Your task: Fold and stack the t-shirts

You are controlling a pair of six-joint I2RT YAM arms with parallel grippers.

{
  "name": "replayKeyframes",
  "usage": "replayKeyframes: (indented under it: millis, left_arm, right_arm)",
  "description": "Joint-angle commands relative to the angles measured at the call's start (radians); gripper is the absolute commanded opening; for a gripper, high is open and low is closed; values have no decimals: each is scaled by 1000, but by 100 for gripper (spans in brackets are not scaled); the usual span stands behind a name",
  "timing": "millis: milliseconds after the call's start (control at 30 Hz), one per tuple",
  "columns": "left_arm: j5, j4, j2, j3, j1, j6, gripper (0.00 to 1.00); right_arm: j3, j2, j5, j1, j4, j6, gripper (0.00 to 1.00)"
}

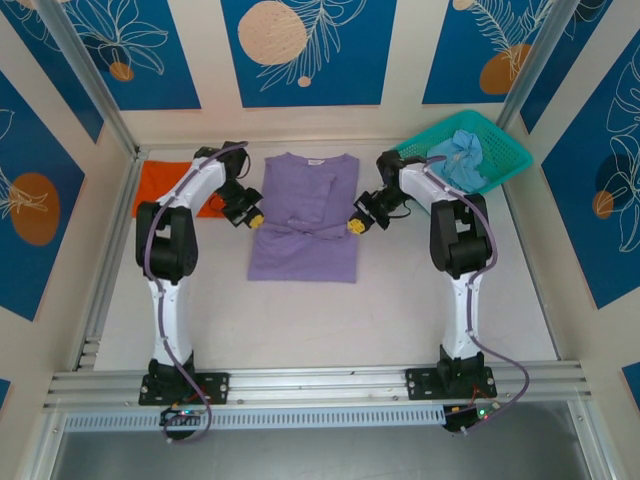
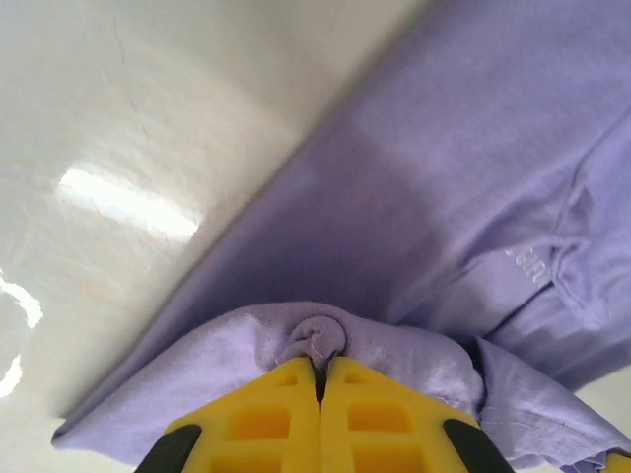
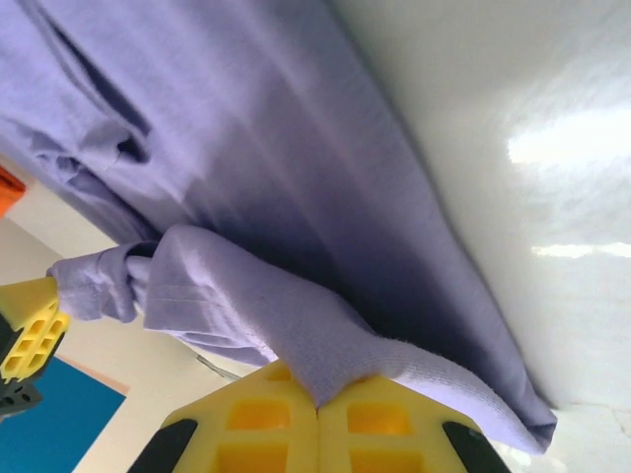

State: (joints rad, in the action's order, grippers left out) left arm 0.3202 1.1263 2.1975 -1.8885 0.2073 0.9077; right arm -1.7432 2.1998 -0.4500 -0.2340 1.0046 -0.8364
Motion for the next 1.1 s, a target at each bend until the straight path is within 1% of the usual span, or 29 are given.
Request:
replayKeyframes:
  millis: [0,33,100,133,233,267,300,367,400,467,500,567,600,633,667,733,800,867,1000,1067]
  left_arm:
    - [-20,38,43,-86,-17,-13,10]
    - [-13,34,57,-110,-19,-15,15]
    - [-10,32,73,-153,-22,-22,30]
    - [-15,33,78,-187,-25,-32,41]
    - [-58,18,48,-237,-37,-51,58]
    - [-73,5,25,-239,-41,-55,62]
    - [-89,-3,1,-238,-42,-58,64]
    - [-131,-9,-55,-220,-37,-71,65]
    - [-143,-14,-85,-198,-32,-78,64]
    - [-144,-56,-160,-103,-14,-107,50]
    - [-143,-76,-195,-50,-2,-121,45]
    - [-112,-137,-275,94,30,-138,34]
    - [-89,-167,-306,163,43,-141,31]
    - [-46,-220,-338,239,60,-150,29]
    - [-16,-257,-362,303,79,-161,25]
    - [-7,-286,-382,385,122,-182,18]
    - [-6,-304,-380,429,164,-220,17]
    - [-12,-325,-358,462,189,-248,16]
    - [-60,-400,-309,533,194,-295,16]
    - [-95,-423,-282,571,193,-315,16]
  right_arm:
    - [-40,34,-48,12,58,-12,8]
    - [-49,39,-53,16,57,-20,15]
    - [-69,45,-60,26,54,-25,29]
    - [-87,42,-60,29,53,-23,34]
    - [-126,23,-47,49,64,-39,48]
    - [-126,9,-53,58,55,-53,49]
    - [-120,-5,-57,64,44,-64,50]
    - [-98,-49,-45,74,22,-76,52]
    - [-79,-75,-35,75,12,-76,53]
    - [9,-156,-20,62,-51,-67,54]
    - [61,-198,-20,51,-88,-58,53]
    - [195,-297,-34,14,-182,-25,47]
    - [249,-327,-41,-5,-207,-13,43]
    - [302,-359,-60,-26,-241,-2,34]
    - [365,-386,-82,-50,-277,9,27]
    - [431,-409,-75,-99,-298,37,18]
    - [475,-399,-50,-137,-300,33,10]
    - [525,-369,-70,-160,-360,3,4]
    - [540,-299,7,-187,-412,-34,0]
    - [554,-269,47,-191,-452,-69,0]
